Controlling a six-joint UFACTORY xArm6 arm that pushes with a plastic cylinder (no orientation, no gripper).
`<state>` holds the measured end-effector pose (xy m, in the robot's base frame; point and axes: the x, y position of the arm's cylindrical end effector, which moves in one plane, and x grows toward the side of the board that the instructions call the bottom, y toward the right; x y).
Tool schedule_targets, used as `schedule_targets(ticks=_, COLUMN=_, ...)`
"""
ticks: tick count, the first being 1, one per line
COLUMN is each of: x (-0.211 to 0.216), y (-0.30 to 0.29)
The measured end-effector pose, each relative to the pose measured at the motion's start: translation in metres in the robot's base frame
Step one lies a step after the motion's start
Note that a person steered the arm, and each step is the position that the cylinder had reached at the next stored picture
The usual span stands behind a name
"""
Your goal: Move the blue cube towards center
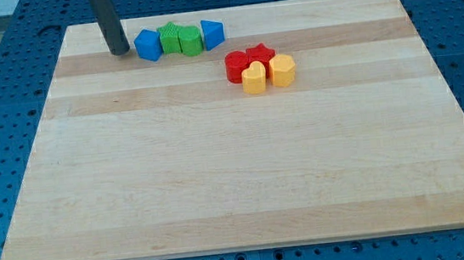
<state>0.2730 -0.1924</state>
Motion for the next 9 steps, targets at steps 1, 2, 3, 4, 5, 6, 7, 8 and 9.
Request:
schedule_targets(ticks=1, x=-0.029, y=-0.001)
schedule_targets(ticks=2, x=-0.058, y=0.013)
schedule_targets(ticks=3, x=-0.047, y=0.043)
schedule_targets(ticks=4, x=-0.001, y=0.047)
schedule_targets(ticks=5, x=0.055, y=0.047)
schedule_targets(ticks=6, x=0.101, y=0.047)
schedule_targets(ticks=7, x=0.101, y=0.044)
schedule_targets(ticks=8, x=0.082, y=0.014)
schedule_targets(ticks=9, x=0.116, y=0.001)
